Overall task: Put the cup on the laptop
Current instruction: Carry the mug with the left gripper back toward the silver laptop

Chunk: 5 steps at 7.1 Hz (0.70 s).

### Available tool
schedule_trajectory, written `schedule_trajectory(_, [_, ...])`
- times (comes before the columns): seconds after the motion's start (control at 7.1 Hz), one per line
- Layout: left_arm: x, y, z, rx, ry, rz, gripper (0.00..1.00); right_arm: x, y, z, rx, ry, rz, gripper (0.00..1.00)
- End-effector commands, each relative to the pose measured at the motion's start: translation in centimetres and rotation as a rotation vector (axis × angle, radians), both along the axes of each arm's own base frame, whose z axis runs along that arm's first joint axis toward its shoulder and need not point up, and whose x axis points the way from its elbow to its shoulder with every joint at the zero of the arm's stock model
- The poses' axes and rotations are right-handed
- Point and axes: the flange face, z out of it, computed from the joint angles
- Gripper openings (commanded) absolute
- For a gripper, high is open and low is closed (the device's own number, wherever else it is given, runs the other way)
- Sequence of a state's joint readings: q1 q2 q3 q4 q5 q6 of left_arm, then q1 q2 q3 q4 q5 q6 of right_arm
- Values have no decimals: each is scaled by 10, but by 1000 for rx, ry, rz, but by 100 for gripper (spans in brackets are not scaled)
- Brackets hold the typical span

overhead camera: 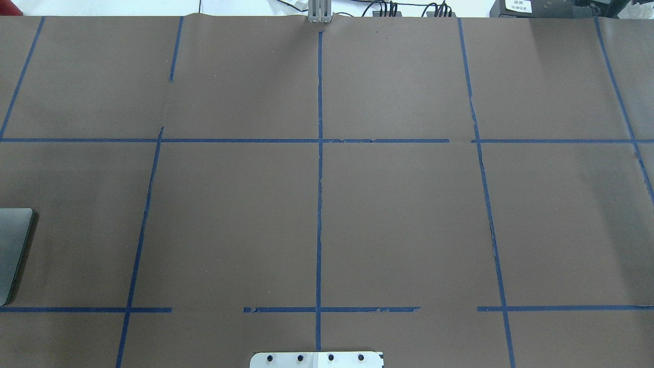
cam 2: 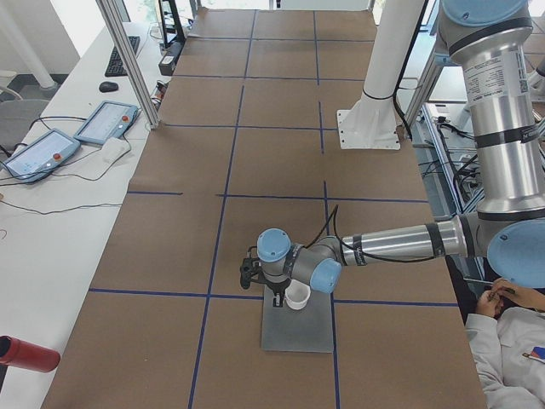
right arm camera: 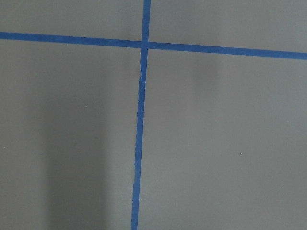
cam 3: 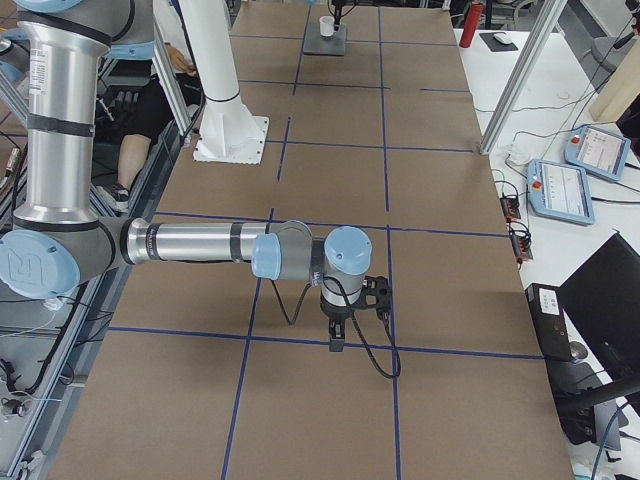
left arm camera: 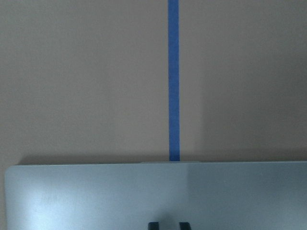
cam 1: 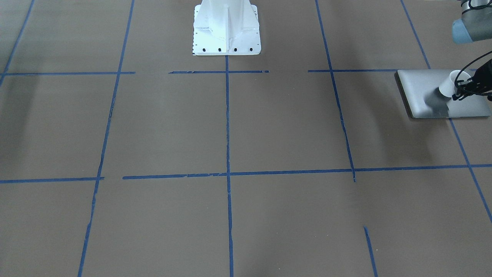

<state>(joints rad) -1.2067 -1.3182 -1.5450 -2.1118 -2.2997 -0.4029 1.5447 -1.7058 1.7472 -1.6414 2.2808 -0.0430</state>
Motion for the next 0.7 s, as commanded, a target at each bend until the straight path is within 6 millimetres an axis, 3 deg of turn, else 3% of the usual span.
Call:
schedule_trajectory(0.0, [2, 3, 2, 2, -1, 14, 72, 0, 0, 0, 0, 0, 0, 100])
schedule_trajectory(0.14, [2, 3, 2, 1, -1, 13, 91, 0, 0, 0, 0, 0, 0, 100])
schedule_trajectory(0.28, [3, 3, 0, -3, 3, 15, 99, 0, 0, 0, 0, 0, 0, 100])
schedule_trajectory(0.56, [6, -6, -14, 33, 27, 39, 100, 0, 0, 0, 0, 0, 0, 100])
